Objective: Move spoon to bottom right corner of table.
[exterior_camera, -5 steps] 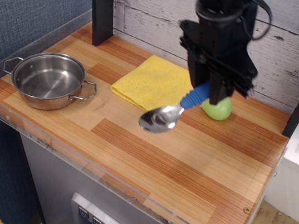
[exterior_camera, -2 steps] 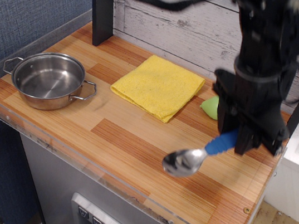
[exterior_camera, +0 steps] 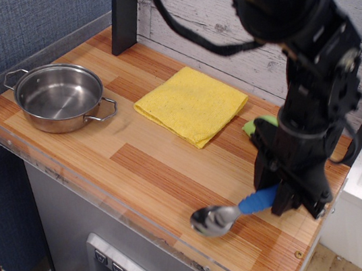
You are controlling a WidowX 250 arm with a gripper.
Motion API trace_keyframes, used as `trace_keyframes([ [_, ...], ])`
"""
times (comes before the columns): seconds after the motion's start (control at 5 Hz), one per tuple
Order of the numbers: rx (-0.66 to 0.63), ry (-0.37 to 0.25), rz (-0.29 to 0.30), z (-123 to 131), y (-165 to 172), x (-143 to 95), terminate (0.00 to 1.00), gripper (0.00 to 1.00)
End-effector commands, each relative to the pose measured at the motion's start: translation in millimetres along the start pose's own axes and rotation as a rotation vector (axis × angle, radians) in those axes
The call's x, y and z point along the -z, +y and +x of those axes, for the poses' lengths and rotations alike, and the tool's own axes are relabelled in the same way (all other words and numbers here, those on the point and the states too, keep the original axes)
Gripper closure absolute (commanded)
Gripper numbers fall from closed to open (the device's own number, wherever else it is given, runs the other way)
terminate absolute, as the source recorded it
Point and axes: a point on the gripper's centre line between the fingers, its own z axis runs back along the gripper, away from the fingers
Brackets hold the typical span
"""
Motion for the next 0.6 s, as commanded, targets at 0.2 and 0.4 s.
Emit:
trace_keyframes([
  [0.2,-0.091,-0.024,0.024,-2,13,6,0.0,0.0],
  [0.4,-0.122,-0.034,0.017,7,11,-4,0.0,0.0],
])
